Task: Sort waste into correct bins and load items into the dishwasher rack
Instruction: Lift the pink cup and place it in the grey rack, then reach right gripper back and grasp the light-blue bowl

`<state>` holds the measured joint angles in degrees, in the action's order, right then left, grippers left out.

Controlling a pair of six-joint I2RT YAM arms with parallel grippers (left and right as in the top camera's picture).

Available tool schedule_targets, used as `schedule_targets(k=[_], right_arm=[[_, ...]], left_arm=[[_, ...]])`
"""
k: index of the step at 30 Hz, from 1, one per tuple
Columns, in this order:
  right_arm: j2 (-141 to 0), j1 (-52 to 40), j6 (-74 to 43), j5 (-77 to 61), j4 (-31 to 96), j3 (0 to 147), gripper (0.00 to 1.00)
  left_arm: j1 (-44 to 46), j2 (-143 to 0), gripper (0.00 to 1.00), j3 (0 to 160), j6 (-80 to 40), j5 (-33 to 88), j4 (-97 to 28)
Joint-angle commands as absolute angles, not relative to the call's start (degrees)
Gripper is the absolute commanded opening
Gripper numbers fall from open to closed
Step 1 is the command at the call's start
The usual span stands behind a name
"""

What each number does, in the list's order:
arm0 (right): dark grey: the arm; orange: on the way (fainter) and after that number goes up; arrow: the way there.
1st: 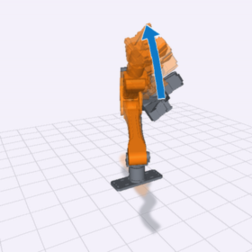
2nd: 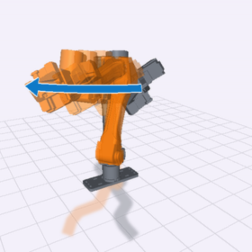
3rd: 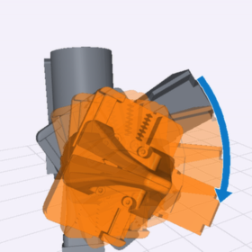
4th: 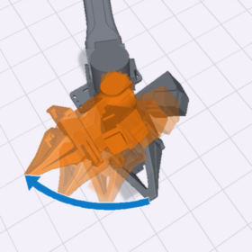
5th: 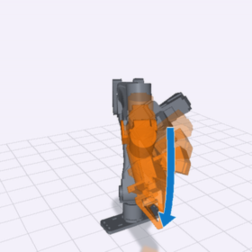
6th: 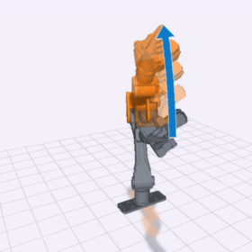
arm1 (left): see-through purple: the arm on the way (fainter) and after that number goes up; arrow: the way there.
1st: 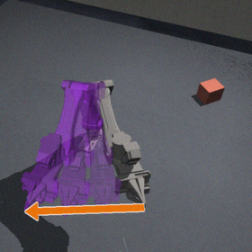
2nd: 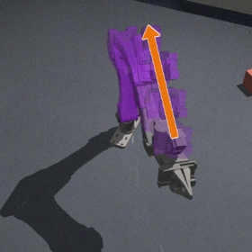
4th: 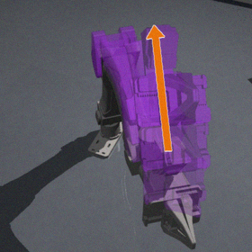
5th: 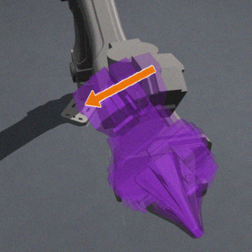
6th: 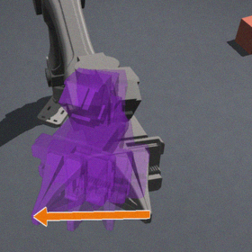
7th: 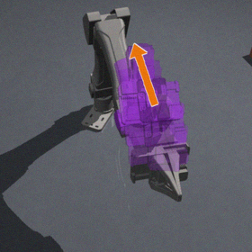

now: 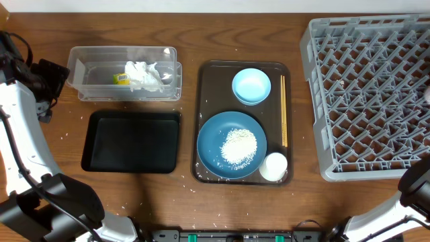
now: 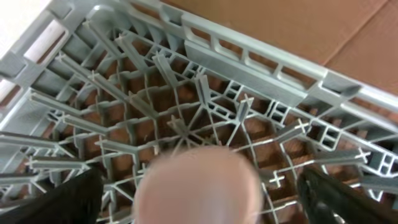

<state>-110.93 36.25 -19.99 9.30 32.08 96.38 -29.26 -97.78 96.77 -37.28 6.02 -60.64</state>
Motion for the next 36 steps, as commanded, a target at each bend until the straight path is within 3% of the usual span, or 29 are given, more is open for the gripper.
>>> schedule_targets(k=[1,11,17,19,20,22,23,24,26,31,36], right_arm=[[-109.65,36.56,-17.06,8.82,32.62,96.68,0.99],[-103.53,36.45,-17.1,-1.58,33.41,96.68,0.98],[-104.18,35.14,-17.1,-2.35,36.01,96.68,0.73],[-104.55,34.54,-17.15,-2.61,37.78,96.66,0.56],[-104.55,34.2,-17.17,-3.22,38.61,96.66,0.55],[-104.55,32.93,-17.12,-6.15,39.64,96.66,0.63],[-104.53,32.14,-17.08,-8.73,39.83,96.66,0.79],[-104.53,31.29,-17.06,-11.9,40.05,96.66,0.88],[-104.53,29.56,-17.08,-18.48,40.07,96.66,0.96],[-104.53,22.41,-17.08,-30.89,39.66,96.66,0.98],[-104.55,9.69,-17.1,-16.34,42.74,96.66,0.93]], left_arm=[[-29.52,-98.1,0.91,96.64,-36.71,5.78,-60.84],[-29.5,-98.1,0.91,96.64,-36.71,5.78,-60.84],[-29.5,-98.1,0.91,96.64,-36.71,5.78,-60.84],[-29.5,-98.1,0.91,96.64,-36.71,5.78,-60.84],[-29.5,-98.1,0.91,96.64,-36.71,5.78,-60.84],[-29.52,-98.1,0.91,96.64,-36.71,5.78,-60.84],[-29.5,-98.1,0.91,96.64,-36.71,5.78,-60.84],[-29.5,-98.1,0.91,96.64,-36.71,5.78,-60.84],[-29.5,-98.1,0.91,96.64,-36.71,5.78,-60.84],[-29.5,-98.1,0.91,96.64,-36.71,5.78,-60.84],[-29.5,-98.1,0.91,96.64,-36.71,5.78,-60.84]])
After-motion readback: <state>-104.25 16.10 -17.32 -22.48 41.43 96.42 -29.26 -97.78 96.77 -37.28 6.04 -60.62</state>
